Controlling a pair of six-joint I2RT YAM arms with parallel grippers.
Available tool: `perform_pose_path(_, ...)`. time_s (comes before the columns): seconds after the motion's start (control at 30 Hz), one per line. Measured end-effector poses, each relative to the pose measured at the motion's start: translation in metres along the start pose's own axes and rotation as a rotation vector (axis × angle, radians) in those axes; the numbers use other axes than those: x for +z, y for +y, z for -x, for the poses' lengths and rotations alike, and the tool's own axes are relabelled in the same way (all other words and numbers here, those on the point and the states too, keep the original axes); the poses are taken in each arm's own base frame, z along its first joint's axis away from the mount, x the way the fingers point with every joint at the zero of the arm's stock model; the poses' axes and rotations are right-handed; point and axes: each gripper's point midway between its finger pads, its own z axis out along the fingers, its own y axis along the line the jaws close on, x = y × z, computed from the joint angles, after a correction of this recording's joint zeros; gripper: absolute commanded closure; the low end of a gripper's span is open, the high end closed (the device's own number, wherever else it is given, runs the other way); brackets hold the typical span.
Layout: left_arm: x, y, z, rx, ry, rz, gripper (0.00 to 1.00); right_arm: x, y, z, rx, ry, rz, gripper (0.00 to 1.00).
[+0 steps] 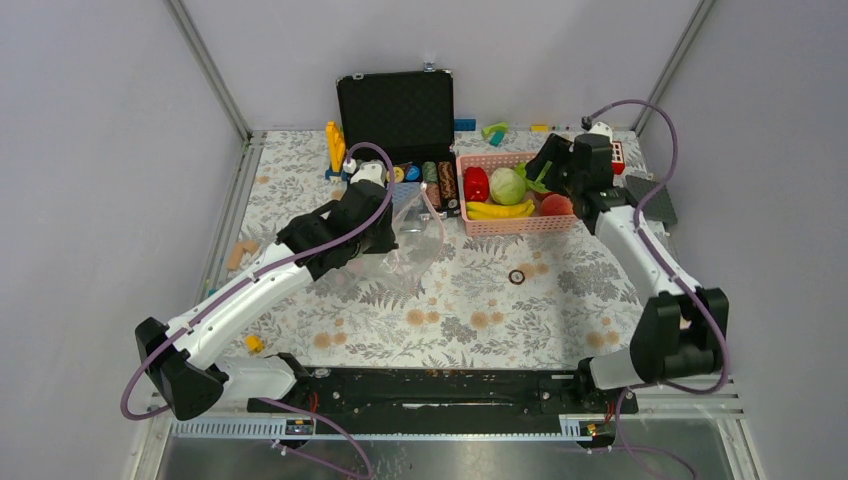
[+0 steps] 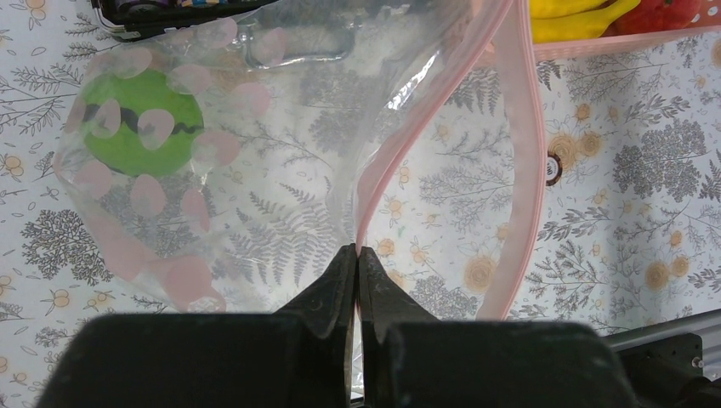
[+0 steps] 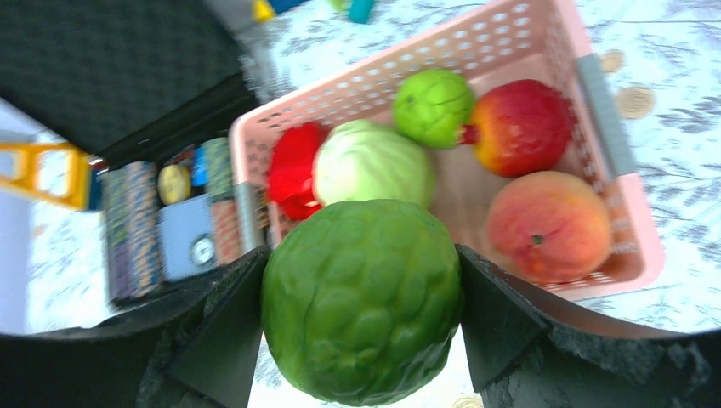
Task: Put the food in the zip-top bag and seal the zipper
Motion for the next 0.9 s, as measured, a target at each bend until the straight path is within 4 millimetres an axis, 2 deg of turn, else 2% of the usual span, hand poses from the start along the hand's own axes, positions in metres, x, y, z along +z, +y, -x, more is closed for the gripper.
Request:
perform_pose_path(0.13,0.001,-0.002,0.002,-0.003,-0.009,-0.007,1.00,-0.029,0.028,-0.006,0.020,-0.010,0.189,0.51)
perform_pose_path(0.33,0.001,-0.003,0.003,-0.005,-0.012,-0.010,1.00,-0.074,0.079,-0.028,0.038,0.046,0.534,0.51)
perform_pose_path(0.5,0.002,-0.004,0.004,-0.006,-0.013,-0.011,1.00,-0.134,0.134,-0.050,-0.073,0.083,0.790,0.51)
perform_pose_path(0.63,0.005,-0.005,0.001,-0.003,0.001,-0.011,1.00,-0.183,0.174,-0.080,-0.189,0.128,0.978,0.51)
perform_pose_path(0.77,0.006,-0.006,0.000,-0.004,0.006,-0.016,1.00,-0.200,0.196,-0.105,-0.253,0.179,1.054,0.45)
perform_pose_path(0.9,0.005,-0.009,-0.002,-0.010,0.014,-0.029,1.00,-0.192,0.208,-0.122,-0.297,0.215,1.030,0.40)
